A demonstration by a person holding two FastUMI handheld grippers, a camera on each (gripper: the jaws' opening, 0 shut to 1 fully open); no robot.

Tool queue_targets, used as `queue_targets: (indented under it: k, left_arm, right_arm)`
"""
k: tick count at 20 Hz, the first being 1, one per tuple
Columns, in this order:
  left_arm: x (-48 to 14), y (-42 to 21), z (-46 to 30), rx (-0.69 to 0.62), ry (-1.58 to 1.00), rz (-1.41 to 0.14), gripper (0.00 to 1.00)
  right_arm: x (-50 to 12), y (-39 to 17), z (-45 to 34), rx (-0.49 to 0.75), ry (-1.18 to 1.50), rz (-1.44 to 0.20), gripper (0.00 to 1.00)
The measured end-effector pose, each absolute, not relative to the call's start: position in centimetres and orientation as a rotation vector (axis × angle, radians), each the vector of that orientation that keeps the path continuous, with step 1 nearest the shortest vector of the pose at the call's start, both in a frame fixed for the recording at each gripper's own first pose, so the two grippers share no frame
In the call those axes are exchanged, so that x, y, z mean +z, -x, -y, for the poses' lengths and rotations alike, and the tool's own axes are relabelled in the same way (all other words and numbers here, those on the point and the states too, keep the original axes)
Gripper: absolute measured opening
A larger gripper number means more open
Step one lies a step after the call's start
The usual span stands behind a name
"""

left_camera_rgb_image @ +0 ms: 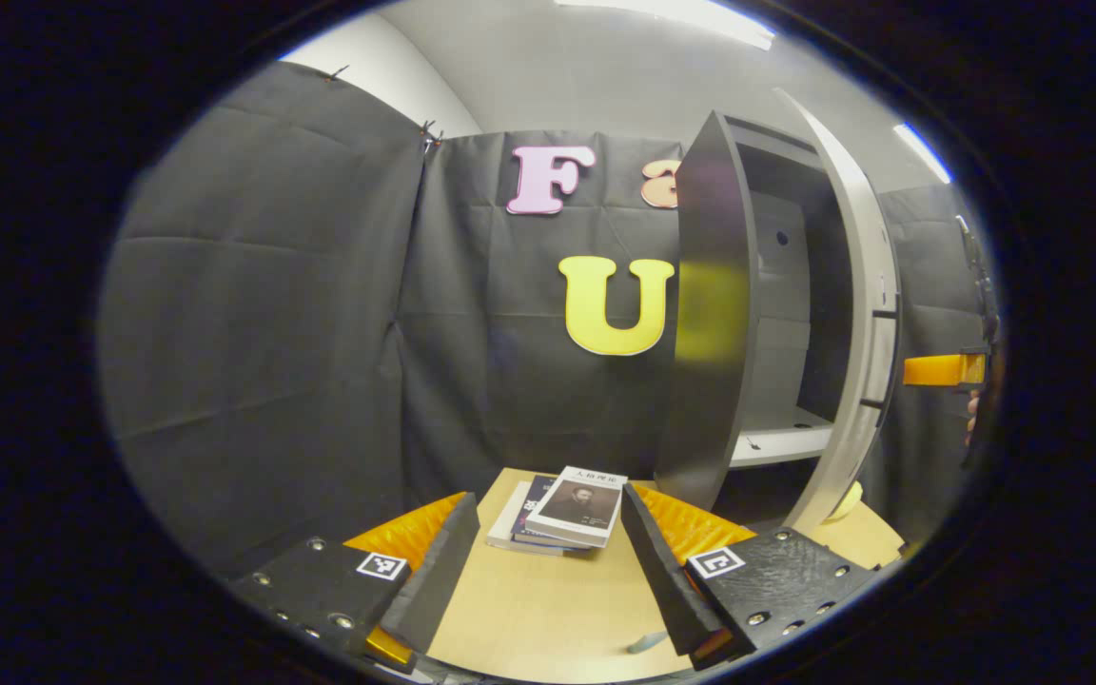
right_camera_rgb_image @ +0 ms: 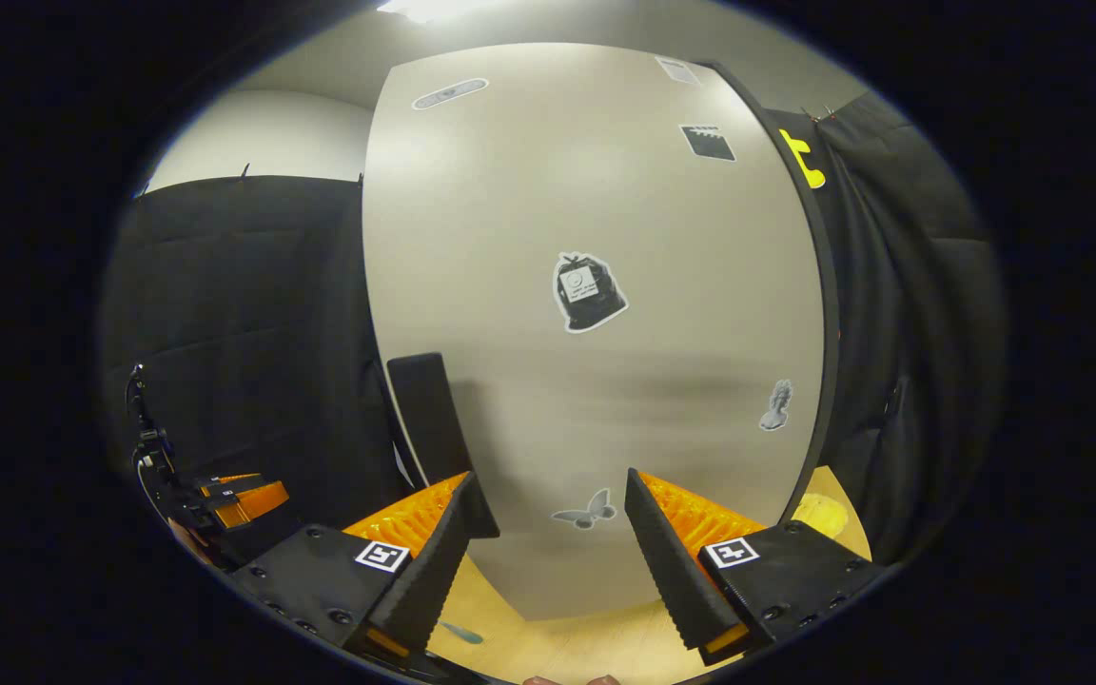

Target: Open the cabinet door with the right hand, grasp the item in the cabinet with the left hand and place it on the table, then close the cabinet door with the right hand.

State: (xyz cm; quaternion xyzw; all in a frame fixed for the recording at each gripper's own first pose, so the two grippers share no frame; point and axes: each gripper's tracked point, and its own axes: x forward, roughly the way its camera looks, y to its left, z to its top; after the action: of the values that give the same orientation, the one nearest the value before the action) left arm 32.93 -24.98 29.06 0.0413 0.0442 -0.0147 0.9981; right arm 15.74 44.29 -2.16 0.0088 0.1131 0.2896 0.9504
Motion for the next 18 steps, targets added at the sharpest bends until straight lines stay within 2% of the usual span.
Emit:
queue_targets:
  k: [4, 9, 16, 17, 18]
  left_arm:
    - [29.4, -34.0, 25.6, -0.074, -0.052, -0.078, 0.92]
    - [30.4, -34.2, 28.8, -0.086, -0.091, -0.063, 0.92]
    - [32.6, -31.9, 37.5, -0.048, -0.190, -0.016, 0.91]
    - [32.5, -31.7, 38.8, -0.038, -0.199, -0.011, 0.91]
    - [32.2, -31.4, 40.3, -0.029, -0.204, -0.016, 0.91]
  right_arm:
    - [-1.9, -16.7, -43.0, 0.526, -0.006, -0.224, 0.98]
    - [-1.1, -17.1, -36.0, 0.377, 0.074, -0.167, 0.98]
    - [0.1, -18.1, -25.1, 0.318, 0.069, -0.124, 0.98]
    - [0.3, -18.4, -23.3, 0.312, 0.067, -0.119, 0.93]
    - [0.7, -18.6, -21.7, 0.304, 0.055, -0.108, 0.98]
